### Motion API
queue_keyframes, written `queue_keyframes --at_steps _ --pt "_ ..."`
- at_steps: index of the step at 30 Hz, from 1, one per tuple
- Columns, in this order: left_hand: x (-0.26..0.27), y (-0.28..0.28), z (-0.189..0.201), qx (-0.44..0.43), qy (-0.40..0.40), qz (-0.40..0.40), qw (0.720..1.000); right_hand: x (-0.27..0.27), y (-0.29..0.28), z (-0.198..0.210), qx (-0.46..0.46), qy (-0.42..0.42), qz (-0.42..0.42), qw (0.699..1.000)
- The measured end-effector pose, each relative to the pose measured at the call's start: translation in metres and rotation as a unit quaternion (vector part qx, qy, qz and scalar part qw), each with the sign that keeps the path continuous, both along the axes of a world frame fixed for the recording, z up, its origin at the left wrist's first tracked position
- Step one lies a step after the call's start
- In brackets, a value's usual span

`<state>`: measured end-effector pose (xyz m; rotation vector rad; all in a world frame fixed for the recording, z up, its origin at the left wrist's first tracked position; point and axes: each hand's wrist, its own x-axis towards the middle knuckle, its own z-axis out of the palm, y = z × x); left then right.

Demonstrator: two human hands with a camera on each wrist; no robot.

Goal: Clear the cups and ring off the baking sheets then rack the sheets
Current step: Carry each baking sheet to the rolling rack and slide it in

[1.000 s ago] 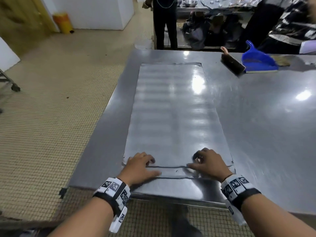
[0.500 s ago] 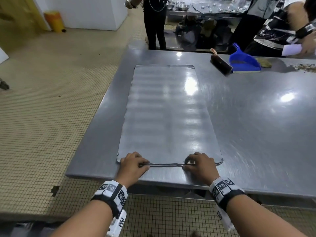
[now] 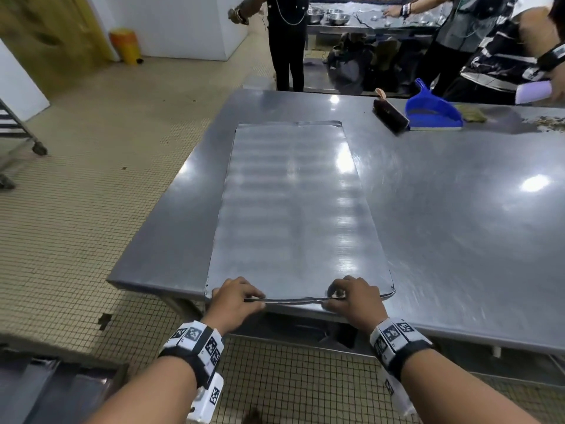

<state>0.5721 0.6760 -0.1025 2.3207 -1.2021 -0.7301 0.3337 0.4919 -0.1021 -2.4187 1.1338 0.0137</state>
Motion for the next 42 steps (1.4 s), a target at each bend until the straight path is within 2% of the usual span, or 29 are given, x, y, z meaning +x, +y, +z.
queue_keyframes --at_steps 6,9,11,13,15,16,19,23,30,35,39,42 --pt "-0.046 0.014 0.008 0.043 0.032 0.034 0.998 -0.041 -0.008 0.01 0.06 0.01 0.031 0.998" --pt "-0.055 0.022 0.014 0.073 0.058 0.051 0.994 -0.063 -0.019 0.011 0.102 0.0 0.008 0.995" --pt "-0.054 0.029 0.015 0.049 0.043 0.125 0.99 -0.081 -0.03 0.008 0.058 -0.014 -0.051 0.997" --pt "-0.052 0.038 0.013 0.037 -0.007 0.214 0.976 -0.101 -0.039 0.003 0.004 -0.002 -0.117 0.993" --pt "-0.05 0.047 0.005 0.051 -0.024 0.261 0.964 -0.118 -0.042 -0.002 -0.014 0.014 -0.155 0.988" --pt "-0.048 0.049 0.002 0.057 -0.007 0.276 0.959 -0.123 -0.041 -0.004 -0.006 0.013 -0.17 0.985" --pt "-0.047 0.049 -0.004 0.026 0.112 0.293 0.949 -0.126 -0.039 -0.007 0.03 0.001 -0.205 0.978" --pt "-0.045 0.047 -0.004 -0.02 0.186 0.278 0.942 -0.12 -0.042 -0.004 0.045 0.032 -0.218 0.974" --pt "-0.024 0.049 -0.007 -0.002 0.255 0.249 0.934 -0.116 -0.032 0.0 0.062 0.061 -0.254 0.963" --pt "0.004 0.059 -0.005 0.06 0.248 0.172 0.951 -0.125 -0.012 -0.004 0.088 0.049 -0.284 0.954" --pt "0.015 0.062 -0.006 0.115 0.227 0.106 0.961 -0.136 0.0 -0.003 0.176 -0.016 -0.315 0.932" --pt "0.013 0.071 -0.01 0.127 0.237 0.051 0.962 -0.146 0.011 0.003 0.226 -0.02 -0.306 0.925"
